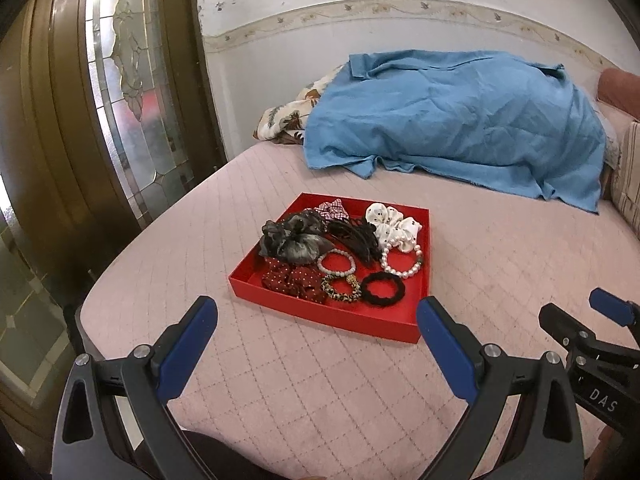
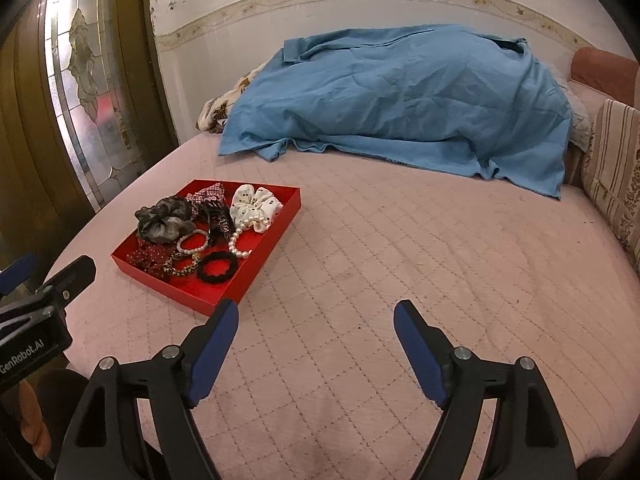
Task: Organize jewelry
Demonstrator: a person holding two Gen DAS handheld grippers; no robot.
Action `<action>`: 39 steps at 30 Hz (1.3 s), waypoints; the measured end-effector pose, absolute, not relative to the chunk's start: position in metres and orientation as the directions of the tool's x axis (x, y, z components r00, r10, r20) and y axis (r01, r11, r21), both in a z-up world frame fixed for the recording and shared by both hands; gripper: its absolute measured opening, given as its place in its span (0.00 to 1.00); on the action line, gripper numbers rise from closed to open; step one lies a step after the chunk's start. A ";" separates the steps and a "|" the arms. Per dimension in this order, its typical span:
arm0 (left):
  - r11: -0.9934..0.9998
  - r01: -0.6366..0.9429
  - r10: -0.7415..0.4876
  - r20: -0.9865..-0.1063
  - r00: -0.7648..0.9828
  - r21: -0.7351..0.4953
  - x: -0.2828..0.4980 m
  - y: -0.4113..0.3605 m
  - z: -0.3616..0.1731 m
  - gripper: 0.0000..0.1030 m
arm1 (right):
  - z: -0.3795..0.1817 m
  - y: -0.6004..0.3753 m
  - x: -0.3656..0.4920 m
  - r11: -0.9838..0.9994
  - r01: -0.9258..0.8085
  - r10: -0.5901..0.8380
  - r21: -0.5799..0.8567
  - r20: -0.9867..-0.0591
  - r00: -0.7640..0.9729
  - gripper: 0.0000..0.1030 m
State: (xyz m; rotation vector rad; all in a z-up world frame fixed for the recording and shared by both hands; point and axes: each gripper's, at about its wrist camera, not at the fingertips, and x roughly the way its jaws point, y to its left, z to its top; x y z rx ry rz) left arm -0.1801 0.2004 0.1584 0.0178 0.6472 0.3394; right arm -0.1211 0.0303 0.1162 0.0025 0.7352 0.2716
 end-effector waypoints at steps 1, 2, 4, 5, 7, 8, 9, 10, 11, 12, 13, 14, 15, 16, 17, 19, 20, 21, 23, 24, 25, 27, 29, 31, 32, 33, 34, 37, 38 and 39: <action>0.945 -0.304 0.316 -0.590 0.743 0.122 -0.180 0.201 0.158 0.97 | 0.116 0.031 -0.122 0.966 -0.242 0.243 0.094 -0.660 0.711 0.83; 0.945 -0.304 0.314 -0.592 0.742 0.121 -0.180 0.201 0.157 0.97 | 0.116 0.031 -0.122 0.966 -0.241 0.240 0.091 -0.659 0.713 0.83; 0.948 -0.299 0.302 -0.602 0.739 0.108 -0.179 0.204 0.155 0.97 | 0.116 0.031 -0.122 0.967 -0.238 0.236 0.088 -0.657 0.716 0.84; 0.948 -0.300 0.299 -0.607 0.736 0.103 -0.179 0.205 0.154 0.97 | 0.116 0.031 -0.122 0.968 -0.236 0.233 0.086 -0.656 0.718 0.84; 0.949 -0.303 0.293 -0.616 0.731 0.092 -0.178 0.207 0.152 0.97 | 0.116 0.031 -0.122 0.969 -0.233 0.231 0.085 -0.655 0.719 0.85; 0.949 -0.304 0.288 -0.621 0.729 0.084 -0.178 0.209 0.151 0.97 | 0.115 0.031 -0.122 0.969 -0.233 0.230 0.085 -0.656 0.718 0.85; 0.949 -0.306 0.286 -0.624 0.727 0.079 -0.178 0.210 0.150 0.97 | 0.115 0.031 -0.122 0.969 -0.233 0.230 0.085 -0.658 0.717 0.85; 0.948 -0.309 0.286 -0.628 0.723 0.075 -0.178 0.211 0.149 0.97 | 0.114 0.032 -0.121 0.969 -0.234 0.230 0.084 -0.660 0.715 0.85; 0.947 -0.311 0.287 -0.631 0.721 0.075 -0.178 0.212 0.148 0.97 | 0.113 0.032 -0.121 0.969 -0.234 0.229 0.083 -0.662 0.714 0.85; 0.947 -0.313 0.287 -0.634 0.718 0.074 -0.177 0.213 0.147 0.97 | 0.112 0.033 -0.121 0.968 -0.235 0.229 0.081 -0.664 0.712 0.85; 0.947 -0.314 0.286 -0.637 0.716 0.073 -0.177 0.213 0.146 0.97 | 0.112 0.033 -0.121 0.968 -0.237 0.229 0.080 -0.665 0.711 0.85; 0.946 -0.316 0.287 -0.641 0.712 0.072 -0.176 0.214 0.144 0.97 | 0.112 0.034 -0.122 0.968 -0.238 0.228 0.079 -0.666 0.711 0.85; 0.945 -0.318 0.287 -0.646 0.707 0.072 -0.175 0.215 0.143 0.97 | 0.111 0.034 -0.121 0.968 -0.239 0.228 0.077 -0.666 0.710 0.85; 0.945 -0.318 0.286 -0.650 0.704 0.071 -0.174 0.216 0.142 0.97 | 0.111 0.034 -0.121 0.968 -0.239 0.228 0.077 -0.667 0.709 0.85; 0.945 -0.320 0.287 -0.653 0.701 0.071 -0.174 0.216 0.141 0.97 | 0.110 0.035 -0.121 0.968 -0.240 0.227 0.075 -0.668 0.709 0.85; 0.944 -0.323 0.288 -0.657 0.697 0.072 -0.173 0.217 0.139 0.97 | 0.110 0.035 -0.121 0.968 -0.238 0.225 0.074 -0.669 0.708 0.85; 0.944 -0.323 0.288 -0.659 0.695 0.071 -0.173 0.218 0.138 0.97 | 0.110 0.034 -0.121 0.969 -0.238 0.225 0.074 -0.669 0.708 0.85; 0.944 -0.322 0.286 -0.662 0.693 0.070 -0.172 0.218 0.137 0.97 | 0.109 0.034 -0.121 0.969 -0.236 0.224 0.074 -0.670 0.708 0.85; 0.945 -0.321 0.280 -0.669 0.689 0.065 -0.171 0.219 0.136 0.97 | 0.109 0.034 -0.119 0.969 -0.236 0.223 0.074 -0.672 0.706 0.85; 0.945 -0.321 0.277 -0.672 0.686 0.062 -0.171 0.220 0.135 0.97 | 0.108 0.034 -0.119 0.969 -0.236 0.223 0.075 -0.674 0.704 0.85; 0.945 -0.322 0.277 -0.675 0.684 0.060 -0.171 0.220 0.134 0.97 | 0.108 0.034 -0.119 0.969 -0.236 0.223 0.074 -0.675 0.703 0.85; 0.944 -0.324 0.275 -0.679 0.681 0.057 -0.171 0.221 0.134 0.97 | 0.107 0.035 -0.119 0.968 -0.238 0.223 0.072 -0.676 0.702 0.85; 0.944 -0.327 0.276 -0.679 0.680 0.056 -0.171 0.221 0.133 0.97 | 0.107 0.035 -0.119 0.968 -0.241 0.224 0.070 -0.676 0.702 0.85; 0.943 -0.328 0.275 -0.681 0.679 0.053 -0.171 0.221 0.133 0.97 | 0.107 0.036 -0.119 0.968 -0.242 0.224 0.069 -0.677 0.702 0.85; 0.943 -0.328 0.274 -0.682 0.679 0.052 -0.171 0.221 0.133 0.97 | 0.107 0.036 -0.119 0.968 -0.241 0.223 0.069 -0.677 0.701 0.85; 0.943 -0.329 0.273 -0.684 0.677 0.051 -0.171 0.222 0.132 0.97 | 0.106 0.036 -0.119 0.968 -0.242 0.223 0.068 -0.679 0.700 0.85; 0.943 -0.328 0.272 -0.686 0.675 0.051 -0.171 0.222 0.132 0.97 | 0.106 0.036 -0.119 0.968 -0.242 0.222 0.068 -0.680 0.698 0.86; 0.944 -0.326 0.269 -0.691 0.671 0.051 -0.170 0.222 0.130 0.97 | 0.105 0.037 -0.119 0.967 -0.244 0.224 0.068 -0.684 0.695 0.86; 0.944 -0.326 0.269 -0.692 0.670 0.051 -0.170 0.222 0.130 0.97 | 0.104 0.038 -0.119 0.967 -0.245 0.223 0.067 -0.684 0.694 0.86; 0.944 -0.326 0.268 -0.692 0.670 0.051 -0.169 0.222 0.130 0.97 | 0.104 0.038 -0.119 0.967 -0.245 0.223 0.066 -0.685 0.694 0.86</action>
